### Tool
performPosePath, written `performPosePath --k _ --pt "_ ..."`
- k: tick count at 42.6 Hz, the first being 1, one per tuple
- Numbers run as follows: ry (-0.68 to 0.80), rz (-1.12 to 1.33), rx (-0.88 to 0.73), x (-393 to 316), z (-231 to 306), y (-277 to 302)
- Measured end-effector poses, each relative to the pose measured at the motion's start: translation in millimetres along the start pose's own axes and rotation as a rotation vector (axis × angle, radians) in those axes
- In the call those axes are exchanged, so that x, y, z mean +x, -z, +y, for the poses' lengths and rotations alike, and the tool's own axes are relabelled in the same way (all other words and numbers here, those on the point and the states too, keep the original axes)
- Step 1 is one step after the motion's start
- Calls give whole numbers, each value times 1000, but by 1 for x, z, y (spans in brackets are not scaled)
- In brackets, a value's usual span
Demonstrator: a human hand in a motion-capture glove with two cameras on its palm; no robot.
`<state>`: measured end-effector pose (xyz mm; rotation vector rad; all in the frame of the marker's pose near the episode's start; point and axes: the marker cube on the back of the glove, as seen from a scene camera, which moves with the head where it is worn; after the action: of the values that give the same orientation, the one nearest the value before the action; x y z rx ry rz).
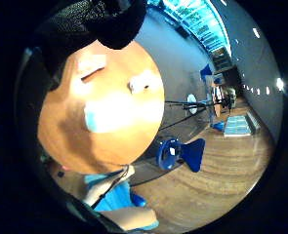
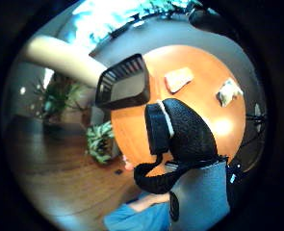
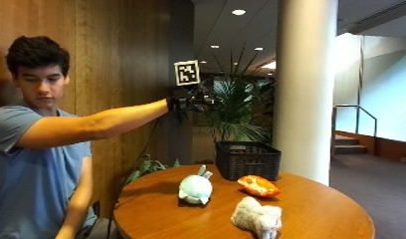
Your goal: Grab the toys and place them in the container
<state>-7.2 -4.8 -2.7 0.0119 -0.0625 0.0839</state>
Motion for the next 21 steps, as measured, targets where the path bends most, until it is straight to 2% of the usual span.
performPosePath --k 4,8,12,16,19,21 --pt "-47 -25 1 -3 -1 1" --pt "-112 148 -12 14 -1 -2" --pt "-88 127 -15 12 1 -1" --pt "-76 222 -17 25 3 -3" --pt "-31 142 -19 19 4 0" --pt "-52 124 -23 17 3 1"
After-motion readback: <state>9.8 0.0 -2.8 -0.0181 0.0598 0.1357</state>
